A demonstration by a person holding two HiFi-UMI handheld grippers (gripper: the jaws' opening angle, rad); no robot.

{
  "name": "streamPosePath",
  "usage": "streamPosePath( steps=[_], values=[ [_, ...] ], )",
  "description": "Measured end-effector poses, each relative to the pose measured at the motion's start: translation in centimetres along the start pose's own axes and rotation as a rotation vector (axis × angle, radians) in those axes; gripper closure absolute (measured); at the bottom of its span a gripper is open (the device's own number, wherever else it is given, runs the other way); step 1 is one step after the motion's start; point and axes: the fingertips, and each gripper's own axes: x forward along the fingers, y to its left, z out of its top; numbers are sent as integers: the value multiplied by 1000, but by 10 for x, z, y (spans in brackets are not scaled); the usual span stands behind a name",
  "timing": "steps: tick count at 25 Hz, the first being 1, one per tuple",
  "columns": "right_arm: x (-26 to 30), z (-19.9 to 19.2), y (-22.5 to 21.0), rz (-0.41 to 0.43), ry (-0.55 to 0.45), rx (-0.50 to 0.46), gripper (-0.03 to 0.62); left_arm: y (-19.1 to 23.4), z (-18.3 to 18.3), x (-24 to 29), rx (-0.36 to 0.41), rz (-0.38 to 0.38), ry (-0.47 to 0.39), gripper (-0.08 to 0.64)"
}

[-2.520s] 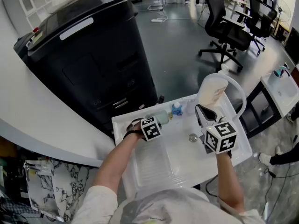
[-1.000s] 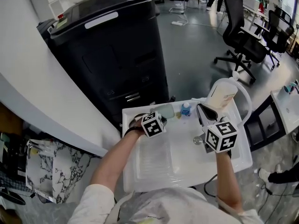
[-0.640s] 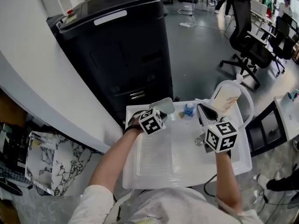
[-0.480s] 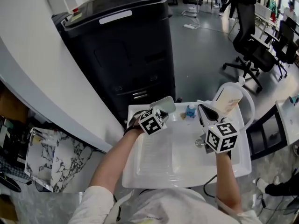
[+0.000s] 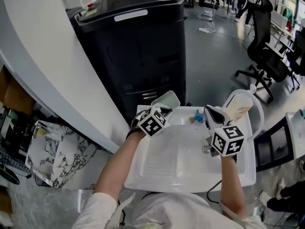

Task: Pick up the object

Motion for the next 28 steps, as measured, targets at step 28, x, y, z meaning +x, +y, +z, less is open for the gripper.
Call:
streamPosePath(
  steps=[28],
  values=[
    [0, 17, -13, -7, -51, 16, 589, 44, 26, -79, -308, 271, -270, 551]
  ],
)
